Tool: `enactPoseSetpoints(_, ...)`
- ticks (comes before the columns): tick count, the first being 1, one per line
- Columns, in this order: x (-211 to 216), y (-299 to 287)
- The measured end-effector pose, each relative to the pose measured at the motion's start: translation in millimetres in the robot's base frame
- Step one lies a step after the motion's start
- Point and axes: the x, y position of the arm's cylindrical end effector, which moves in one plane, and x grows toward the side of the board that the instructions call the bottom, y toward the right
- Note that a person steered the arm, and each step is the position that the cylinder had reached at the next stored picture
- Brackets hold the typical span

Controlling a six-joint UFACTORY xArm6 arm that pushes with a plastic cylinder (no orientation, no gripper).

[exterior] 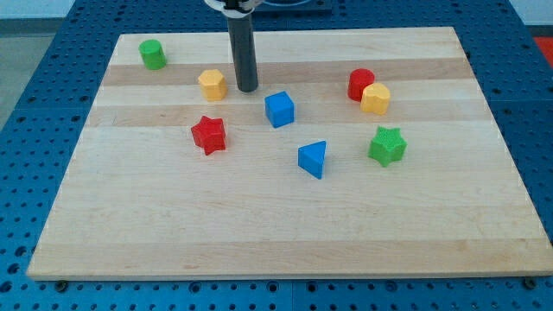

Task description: Slightly touch the yellow hexagon

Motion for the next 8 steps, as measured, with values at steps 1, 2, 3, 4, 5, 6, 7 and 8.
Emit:
enactPoseSetpoints(1,1.1,2.2)
enactPoseSetpoints(2,1.2,1.6)
enactPoseSetpoints(3,1.2,-5.2)
enactPoseSetpoints(4,10.1,-8.6)
enactPoseSetpoints(5,26.9,-8.6)
enactPoseSetpoints(6,35.4,-9.1)
enactPoseSetpoints(7,38.6,-12.7)
enactPoseSetpoints(8,38.6,-27.7)
